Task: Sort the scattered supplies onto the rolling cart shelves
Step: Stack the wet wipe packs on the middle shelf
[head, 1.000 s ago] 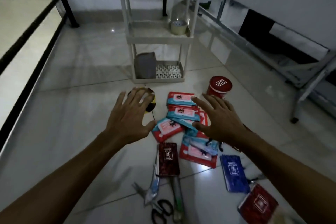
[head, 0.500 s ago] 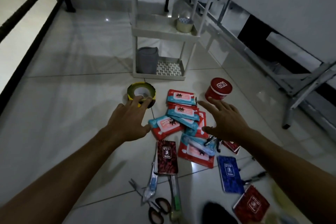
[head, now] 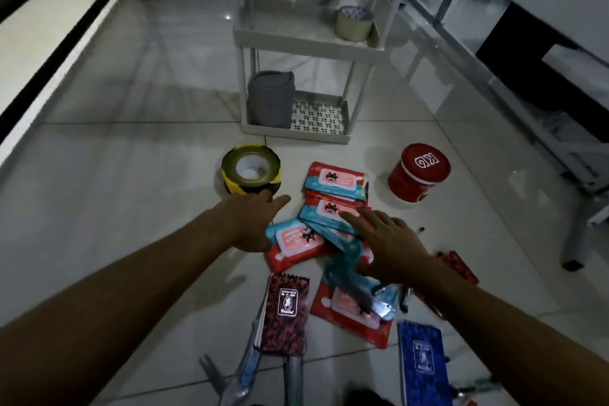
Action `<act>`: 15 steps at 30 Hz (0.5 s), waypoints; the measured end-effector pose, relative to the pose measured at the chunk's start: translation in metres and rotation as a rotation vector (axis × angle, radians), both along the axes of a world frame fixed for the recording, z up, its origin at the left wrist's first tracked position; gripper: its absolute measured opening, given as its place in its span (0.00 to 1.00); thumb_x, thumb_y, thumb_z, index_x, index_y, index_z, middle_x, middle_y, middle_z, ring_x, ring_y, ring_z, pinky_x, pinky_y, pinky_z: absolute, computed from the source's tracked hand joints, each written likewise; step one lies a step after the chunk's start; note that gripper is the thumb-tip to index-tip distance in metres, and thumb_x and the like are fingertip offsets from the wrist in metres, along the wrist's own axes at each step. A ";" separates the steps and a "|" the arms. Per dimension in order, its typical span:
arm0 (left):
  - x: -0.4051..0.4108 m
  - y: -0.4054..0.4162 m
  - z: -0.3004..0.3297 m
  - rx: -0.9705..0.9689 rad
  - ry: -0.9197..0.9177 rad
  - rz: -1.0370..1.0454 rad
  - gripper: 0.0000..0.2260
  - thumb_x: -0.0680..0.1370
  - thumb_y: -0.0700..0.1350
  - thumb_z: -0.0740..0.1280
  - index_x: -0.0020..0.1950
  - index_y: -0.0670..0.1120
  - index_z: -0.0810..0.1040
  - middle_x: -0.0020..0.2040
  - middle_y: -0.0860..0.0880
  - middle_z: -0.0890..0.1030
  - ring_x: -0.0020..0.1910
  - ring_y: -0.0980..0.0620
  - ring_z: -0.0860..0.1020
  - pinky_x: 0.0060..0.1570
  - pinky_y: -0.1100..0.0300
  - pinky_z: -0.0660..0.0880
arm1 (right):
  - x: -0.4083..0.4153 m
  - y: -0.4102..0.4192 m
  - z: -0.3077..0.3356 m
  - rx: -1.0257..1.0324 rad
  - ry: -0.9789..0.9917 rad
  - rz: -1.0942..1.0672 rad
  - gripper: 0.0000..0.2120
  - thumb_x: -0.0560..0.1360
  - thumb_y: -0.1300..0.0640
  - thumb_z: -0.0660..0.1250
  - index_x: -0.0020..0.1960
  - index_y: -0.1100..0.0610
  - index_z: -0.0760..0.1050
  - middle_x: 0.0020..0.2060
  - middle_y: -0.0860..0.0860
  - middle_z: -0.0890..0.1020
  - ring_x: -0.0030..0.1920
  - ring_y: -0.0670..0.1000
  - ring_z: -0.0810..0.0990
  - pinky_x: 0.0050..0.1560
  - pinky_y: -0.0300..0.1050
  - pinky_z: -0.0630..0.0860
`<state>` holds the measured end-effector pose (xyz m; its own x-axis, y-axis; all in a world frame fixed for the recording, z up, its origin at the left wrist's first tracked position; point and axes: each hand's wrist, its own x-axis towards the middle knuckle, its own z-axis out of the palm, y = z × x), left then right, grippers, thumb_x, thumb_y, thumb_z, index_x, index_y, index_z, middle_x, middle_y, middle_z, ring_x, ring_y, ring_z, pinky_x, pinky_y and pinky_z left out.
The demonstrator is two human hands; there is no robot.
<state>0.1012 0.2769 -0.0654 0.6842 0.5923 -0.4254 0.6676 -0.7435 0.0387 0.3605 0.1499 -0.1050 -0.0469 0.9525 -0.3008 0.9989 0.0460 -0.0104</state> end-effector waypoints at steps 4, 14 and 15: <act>0.019 -0.004 -0.027 -0.063 -0.031 0.162 0.47 0.72 0.60 0.70 0.79 0.50 0.42 0.75 0.41 0.60 0.70 0.43 0.67 0.64 0.47 0.70 | 0.009 0.031 -0.018 -0.041 0.057 0.053 0.51 0.67 0.32 0.68 0.76 0.40 0.38 0.78 0.50 0.50 0.77 0.55 0.51 0.74 0.60 0.54; 0.059 -0.006 -0.079 -0.132 -0.159 0.303 0.55 0.66 0.60 0.74 0.78 0.52 0.38 0.74 0.41 0.59 0.67 0.40 0.68 0.64 0.45 0.67 | 0.047 0.097 -0.041 -0.115 0.284 0.036 0.40 0.66 0.33 0.64 0.74 0.40 0.55 0.73 0.49 0.63 0.72 0.55 0.62 0.68 0.57 0.63; 0.062 -0.004 -0.081 -0.057 -0.140 0.284 0.54 0.66 0.64 0.72 0.78 0.52 0.39 0.73 0.41 0.59 0.68 0.40 0.67 0.64 0.45 0.66 | 0.053 0.109 -0.040 -0.082 0.300 -0.015 0.41 0.65 0.29 0.60 0.75 0.41 0.55 0.74 0.50 0.63 0.72 0.56 0.62 0.69 0.57 0.63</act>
<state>0.1636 0.2731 -0.1467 0.5494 0.7458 -0.3768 0.8333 -0.5224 0.1811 0.4133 0.2591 -0.1454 -0.1319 0.9270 -0.3512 0.9511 0.0185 -0.3082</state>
